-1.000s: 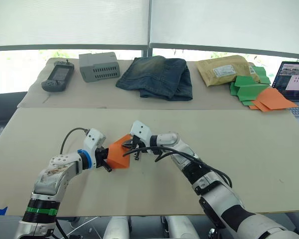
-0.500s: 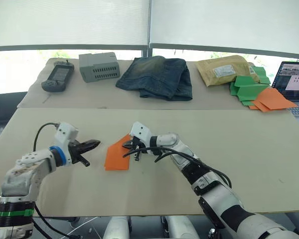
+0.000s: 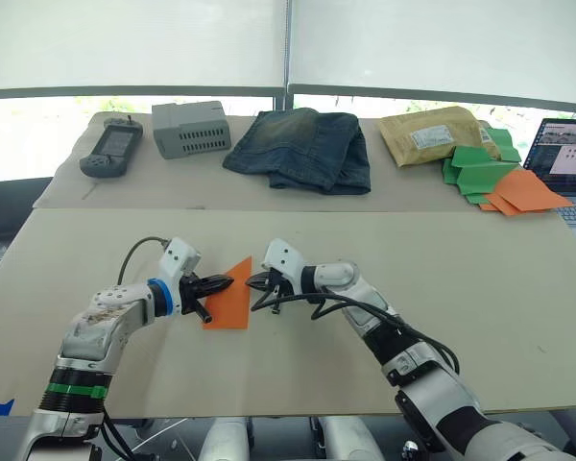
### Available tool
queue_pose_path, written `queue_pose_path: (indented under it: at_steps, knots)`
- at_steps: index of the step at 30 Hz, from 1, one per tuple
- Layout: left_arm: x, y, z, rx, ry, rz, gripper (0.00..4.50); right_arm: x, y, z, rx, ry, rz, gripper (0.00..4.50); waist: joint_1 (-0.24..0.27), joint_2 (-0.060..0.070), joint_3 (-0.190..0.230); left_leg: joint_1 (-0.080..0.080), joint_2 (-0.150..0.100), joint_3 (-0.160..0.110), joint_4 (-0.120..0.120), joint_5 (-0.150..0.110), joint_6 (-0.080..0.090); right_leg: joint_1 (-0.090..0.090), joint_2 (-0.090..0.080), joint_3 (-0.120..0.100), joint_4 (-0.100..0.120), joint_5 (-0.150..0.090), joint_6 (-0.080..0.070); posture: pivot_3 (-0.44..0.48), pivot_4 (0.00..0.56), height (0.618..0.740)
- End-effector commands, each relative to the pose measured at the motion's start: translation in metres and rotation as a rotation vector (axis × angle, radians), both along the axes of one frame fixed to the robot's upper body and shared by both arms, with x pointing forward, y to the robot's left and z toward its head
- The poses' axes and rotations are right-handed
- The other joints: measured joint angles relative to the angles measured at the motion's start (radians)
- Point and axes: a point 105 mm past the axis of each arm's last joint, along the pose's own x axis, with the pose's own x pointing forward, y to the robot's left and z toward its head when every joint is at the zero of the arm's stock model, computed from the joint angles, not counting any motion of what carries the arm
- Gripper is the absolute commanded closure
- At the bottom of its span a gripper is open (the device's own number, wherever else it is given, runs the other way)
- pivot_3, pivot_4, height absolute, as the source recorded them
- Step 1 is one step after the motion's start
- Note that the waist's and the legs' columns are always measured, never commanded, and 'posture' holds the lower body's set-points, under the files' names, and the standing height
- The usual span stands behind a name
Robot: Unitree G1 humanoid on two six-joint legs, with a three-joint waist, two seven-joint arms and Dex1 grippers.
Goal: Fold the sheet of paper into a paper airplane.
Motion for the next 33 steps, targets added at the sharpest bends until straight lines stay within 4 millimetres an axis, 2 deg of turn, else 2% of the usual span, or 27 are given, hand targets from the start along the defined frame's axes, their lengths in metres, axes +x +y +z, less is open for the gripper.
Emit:
queue_pose_path:
  at_steps: [1,7,16,20,25,33]
  knots:
    - [-0.001,-0.002,0.001,0.024,-0.025,-0.033,4.45,0.002,-0.006,0.014,0.046,-0.023,-0.032,4.5,0.0,0.0,0.0,0.0,0.0,0.0,0.0,0.0,0.0,0.0,0.0,0.0,0.0,0.0,0.0,0.0,0.15,0.728]
    - [-0.004,-0.008,-0.003,0.017,-0.02,-0.045,4.45,0.006,0.001,0.033,0.133,-0.055,-0.034,4.5,0.0,0.0,0.0,0.0,0.0,0.0,0.0,0.0,0.0,0.0,0.0,0.0,0.0,0.0,0.0,0.0,0.15,0.728]
    - [-0.008,-0.008,-0.003,0.016,-0.017,-0.048,4.45,0.018,0.018,0.013,0.079,-0.041,-0.006,4.5,-0.003,0.0,0.0,0.0,0.0,0.0,0.0,0.0,0.0,0.0,0.0,0.0,0.0,0.0,0.0,0.0,0.15,0.728]
    - [-0.01,-0.008,-0.002,0.016,-0.02,-0.048,4.45,0.029,0.016,0.003,0.031,-0.034,-0.038,4.5,-0.003,0.0,0.0,0.0,0.0,0.0,0.0,0.0,0.0,0.0,0.0,0.0,0.0,0.0,0.0,0.0,0.15,0.728]
    - [-0.013,-0.01,-0.002,0.017,-0.014,-0.054,4.45,0.046,0.009,0.006,0.037,-0.033,-0.114,4.5,-0.003,0.0,0.0,0.001,0.001,0.0,0.0,0.0,0.0,0.001,0.0,0.0,0.0,0.0,-0.001,0.0,0.15,0.728]
    - [-0.015,-0.008,-0.002,0.025,-0.008,-0.053,4.45,0.05,0.004,0.003,0.045,-0.012,-0.129,4.5,-0.004,0.0,0.0,0.001,0.001,0.0,0.0,0.0,0.0,0.001,0.0,0.0,0.0,0.0,-0.001,0.0,0.15,0.728]
